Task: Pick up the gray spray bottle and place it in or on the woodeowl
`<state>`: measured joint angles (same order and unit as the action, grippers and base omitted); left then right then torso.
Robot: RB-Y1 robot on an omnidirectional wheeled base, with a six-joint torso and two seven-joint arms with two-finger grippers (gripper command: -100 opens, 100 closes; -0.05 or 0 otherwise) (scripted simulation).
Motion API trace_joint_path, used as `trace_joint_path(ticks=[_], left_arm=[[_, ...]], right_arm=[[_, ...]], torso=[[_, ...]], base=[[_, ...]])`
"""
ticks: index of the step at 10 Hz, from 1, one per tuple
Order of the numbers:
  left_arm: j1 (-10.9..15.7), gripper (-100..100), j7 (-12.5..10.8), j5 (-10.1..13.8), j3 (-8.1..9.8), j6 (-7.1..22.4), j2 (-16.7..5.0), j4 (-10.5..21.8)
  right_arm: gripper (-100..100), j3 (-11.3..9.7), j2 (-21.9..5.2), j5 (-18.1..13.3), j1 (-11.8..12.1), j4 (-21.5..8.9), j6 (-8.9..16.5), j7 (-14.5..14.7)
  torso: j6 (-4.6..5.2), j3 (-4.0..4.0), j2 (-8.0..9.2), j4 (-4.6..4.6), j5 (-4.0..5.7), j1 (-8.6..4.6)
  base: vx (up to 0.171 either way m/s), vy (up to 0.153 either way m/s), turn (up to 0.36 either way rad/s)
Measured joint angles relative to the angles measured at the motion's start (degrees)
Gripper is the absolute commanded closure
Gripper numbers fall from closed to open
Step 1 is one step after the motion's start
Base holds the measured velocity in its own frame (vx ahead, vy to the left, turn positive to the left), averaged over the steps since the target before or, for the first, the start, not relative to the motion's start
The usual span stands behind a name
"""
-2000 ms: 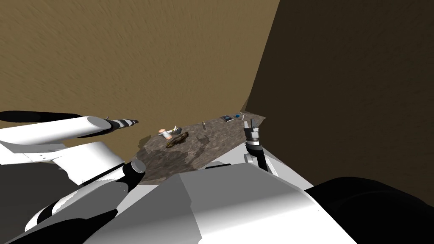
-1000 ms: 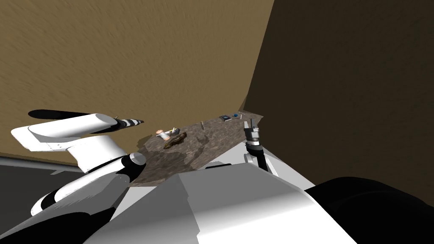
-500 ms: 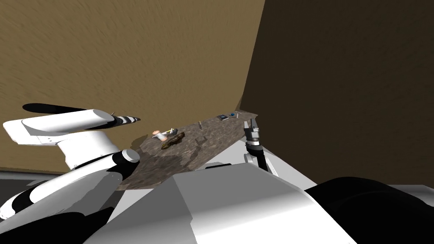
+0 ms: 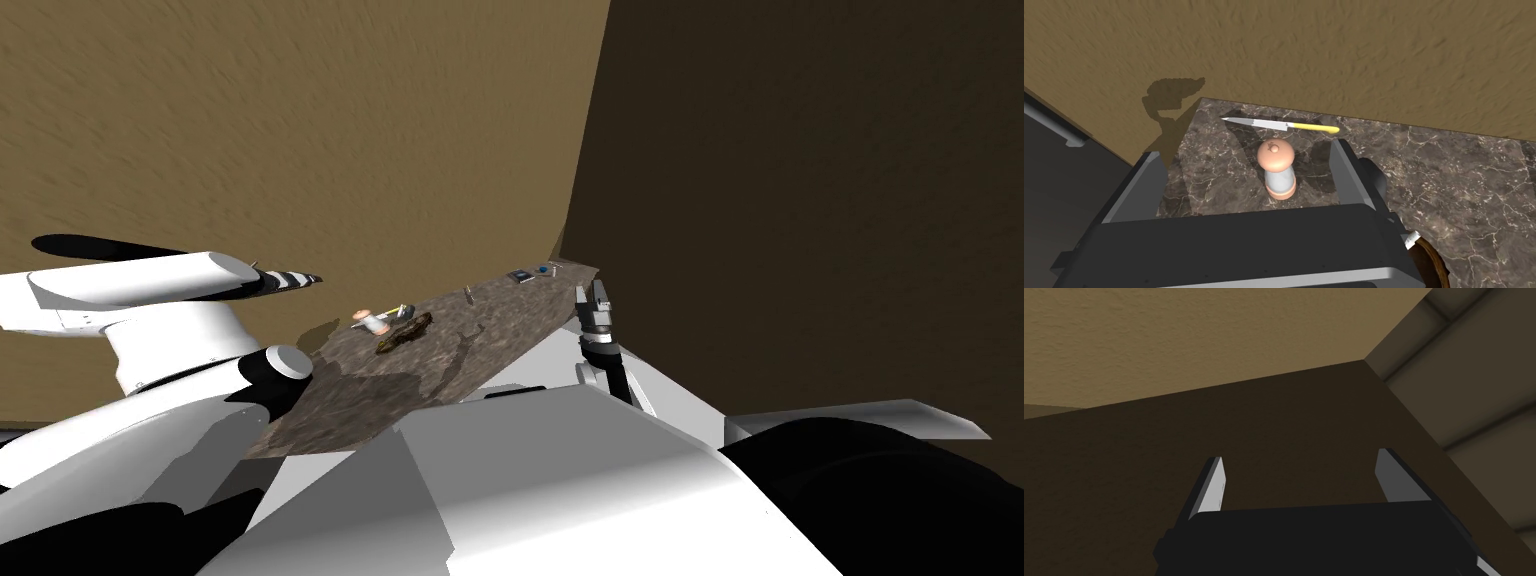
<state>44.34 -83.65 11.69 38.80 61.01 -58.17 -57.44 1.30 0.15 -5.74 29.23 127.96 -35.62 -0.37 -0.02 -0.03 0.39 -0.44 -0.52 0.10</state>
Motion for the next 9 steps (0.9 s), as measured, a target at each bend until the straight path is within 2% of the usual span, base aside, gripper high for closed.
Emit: trace_joint_path(ticks=[3,4,5,6,7,8,9], left_arm=[[2.19,-100,-1.49,-0.33,-2.42,-2.21,-2.91,4.28],[2.82,-100,-1.45,-0.37,-2.82,-2.95,-3.33,6.57],[4.82,-100,-1.57,-0.42,-4.22,-4.15,-5.35,9.38],[5.66,-100,-2.0,-0.7,-5.07,-5.08,-5.96,11.82],[6.31,-100,-2.5,-0.51,-5.87,-5.48,-7.69,12.9],[6.96,-100,-2.79,-0.54,-6.52,-6.4,-8.5,14.76],[8.23,-100,-2.33,-0.42,-7.08,-7.77,-9.31,18.55]], right_arm=[[0,0.0,0.0,0.0,0.01,0.0,0.0,0.0],[0,0.01,0.0,0.0,0.01,0.0,0.0,0.0],[0,0.0,0.0,0.0,0.0,0.0,0.0,0.0],[0,0.0,0.0,0.0,0.01,0.0,0.0,0.0],[0,0.0,0.0,0.0,0.0,0.0,0.0,0.0],[0,0.01,0.0,0.0,0.01,0.0,0.0,0.0],[0,0.01,0.0,0.0,0.02,0.0,0.0,0.0]], torso=[[-0.06,0.04,0.05,0.03,0.0,-0.04],[-0.08,-0.01,-0.04,0.0,-0.03,0.05],[0.0,0.0,-0.01,0.01,0.01,-0.01],[-0.06,0.01,0.0,0.0,-0.03,0.01],[-0.04,0.07,0.1,0.04,0.0,0.01],[-0.07,0.06,0.09,0.03,-0.03,0.04],[-0.09,0.0,-0.03,0.01,-0.04,0.06]], base=[[-0.064,-0.016,-0.085],[-0.057,-0.015,-0.192],[-0.066,-0.01,-0.094],[-0.092,-0.01,-0.152],[-0.081,-0.006,-0.078],[-0.036,-0.008,0.005],[-0.055,-0.021,-0.169]])
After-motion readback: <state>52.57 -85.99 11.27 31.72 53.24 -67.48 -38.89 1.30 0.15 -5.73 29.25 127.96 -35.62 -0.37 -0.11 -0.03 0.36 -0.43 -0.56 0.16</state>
